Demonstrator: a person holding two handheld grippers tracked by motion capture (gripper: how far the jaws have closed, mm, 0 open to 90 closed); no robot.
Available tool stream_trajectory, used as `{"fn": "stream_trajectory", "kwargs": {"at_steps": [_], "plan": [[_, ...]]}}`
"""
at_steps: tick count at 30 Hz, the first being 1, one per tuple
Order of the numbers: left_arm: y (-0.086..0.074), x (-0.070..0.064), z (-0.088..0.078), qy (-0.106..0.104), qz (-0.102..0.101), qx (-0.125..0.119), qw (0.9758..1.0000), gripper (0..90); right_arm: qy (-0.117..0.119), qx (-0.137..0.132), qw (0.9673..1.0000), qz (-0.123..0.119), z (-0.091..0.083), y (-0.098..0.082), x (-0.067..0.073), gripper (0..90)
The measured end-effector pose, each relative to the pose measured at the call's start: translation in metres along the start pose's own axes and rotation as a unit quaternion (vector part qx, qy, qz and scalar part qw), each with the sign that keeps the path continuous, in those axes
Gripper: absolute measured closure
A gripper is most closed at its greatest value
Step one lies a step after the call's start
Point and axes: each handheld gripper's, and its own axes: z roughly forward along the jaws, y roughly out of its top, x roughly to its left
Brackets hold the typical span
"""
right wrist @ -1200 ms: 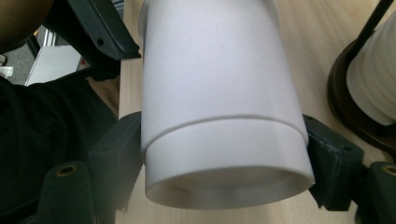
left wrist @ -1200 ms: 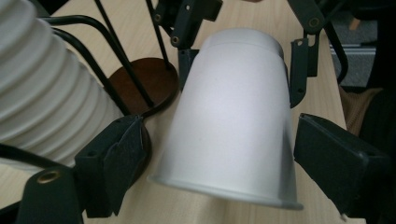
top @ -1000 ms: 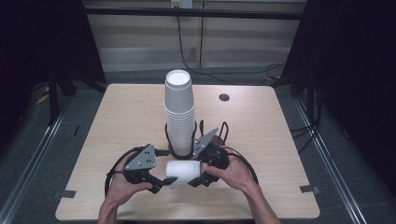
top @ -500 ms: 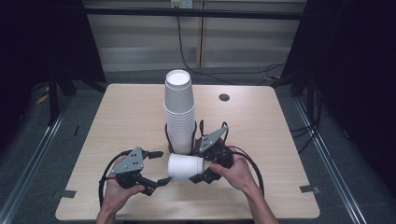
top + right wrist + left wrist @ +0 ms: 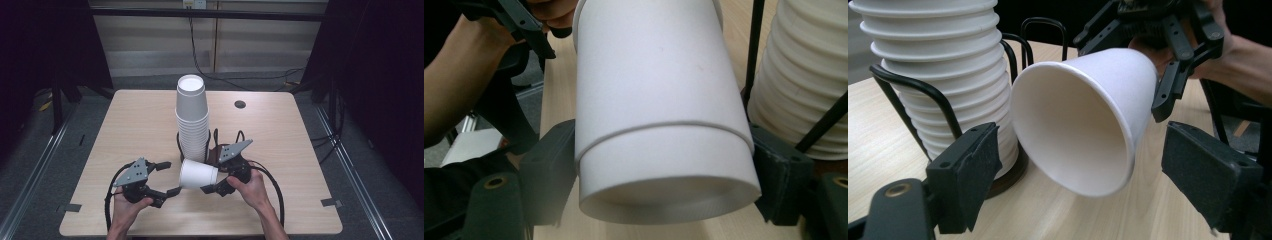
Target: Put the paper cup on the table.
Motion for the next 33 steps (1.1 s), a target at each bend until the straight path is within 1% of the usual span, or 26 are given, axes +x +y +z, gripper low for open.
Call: {"fn": "stream_trajectory", "kwargs": {"at_steps": [3,5,6,8,9,11,14,16,19,20,22,24,26,27,28,29,30,31,33], "plan": [[-0.003,0.0,0.0,0.0,-0.006,-0.001,1.0,15.7,0.0,-0.011,0.9999,0.003,0.001,-0.004,-0.001,22.5],[-0.004,0.0,0.0,0.002,-0.005,0.0,1.0,15.7,0.001,-0.018,0.9998,0.006,0.002,-0.007,-0.001,22.5],[-0.005,0.0,0.0,0.002,-0.004,0.001,1.0,16.0,-0.004,-0.024,0.9997,0.005,0.002,-0.008,-0.001,22.6],[-0.006,0.0,0.001,0.003,-0.004,0.002,1.0,15.9,0.001,-0.039,0.9992,0.009,0.001,-0.011,-0.002,22.6],[-0.007,0.0,0.001,0.004,-0.007,0.001,1.0,15.7,-0.001,-0.049,0.9988,0.007,0.001,-0.013,-0.002,22.6],[-0.008,0.001,0.001,0.002,-0.01,-0.001,0.9999,15.6,0.001,-0.055,0.9985,0.006,0.0,-0.013,-0.001,22.6],[-0.009,0.0,0.001,0.0,-0.011,-0.004,0.9999,15.6,0.01,-0.066,0.9978,0.005,0.0,-0.015,-0.001,22.6],[-0.01,0.0,0.002,-0.001,-0.012,-0.005,0.9999,15.6,0.017,-0.078,0.9968,0.005,0.0,-0.017,-0.001,22.6],[-0.011,0.0,0.003,-0.008,-0.012,-0.011,0.9998,15.5,0.026,-0.083,0.9962,0.005,0.002,-0.02,-0.002,22.6],[-0.011,0.0,0.003,-0.01,-0.012,-0.012,0.9998,15.5,0.033,-0.082,0.9961,0.003,0.003,-0.021,-0.002,22.6],[-0.012,-0.001,0.005,-0.016,-0.009,-0.015,0.9997,15.5,0.037,-0.082,0.996,0.0,0.005,-0.023,-0.001,22.6],[-0.012,-0.001,0.006,-0.017,-0.008,-0.015,0.9997,15.5,0.039,-0.087,0.9955,-0.002,0.005,-0.024,0.0,22.6],[-0.012,-0.001,0.007,-0.02,-0.008,-0.018,0.9996,15.3,0.047,-0.091,0.9947,-0.007,0.005,-0.024,0.0,22.6],[-0.012,0.0,0.008,-0.026,-0.008,-0.018,0.9994,14.8,0.048,-0.092,0.9946,-0.007,0.006,-0.024,0.0,22.6],[-0.012,0.0,0.009,-0.029,-0.007,-0.021,0.9993,13.3,0.053,-0.09,0.9945,-0.009,0.006,-0.024,0.001,22.6],[-0.012,0.0,0.01,-0.028,-0.005,-0.021,0.9994,11.7,0.053,-0.09,0.9945,-0.011,0.006,-0.024,0.002,22.6],[-0.012,0.0,0.01,-0.023,-0.008,-0.02,0.9995,7.0,0.054,-0.089,0.9945,-0.013,0.006,-0.024,0.002,22.6],[-0.012,0.001,0.012,-0.023,-0.012,-0.022,0.9994,3.4,0.055,-0.09,0.9943,-0.015,0.006,-0.024,0.003,22.6],[-0.012,0.001,0.013,-0.026,-0.013,-0.023,0.9993,1.3,0.058,-0.09,0.9941,-0.018,0.007,-0.023,0.003,22.6]]}}
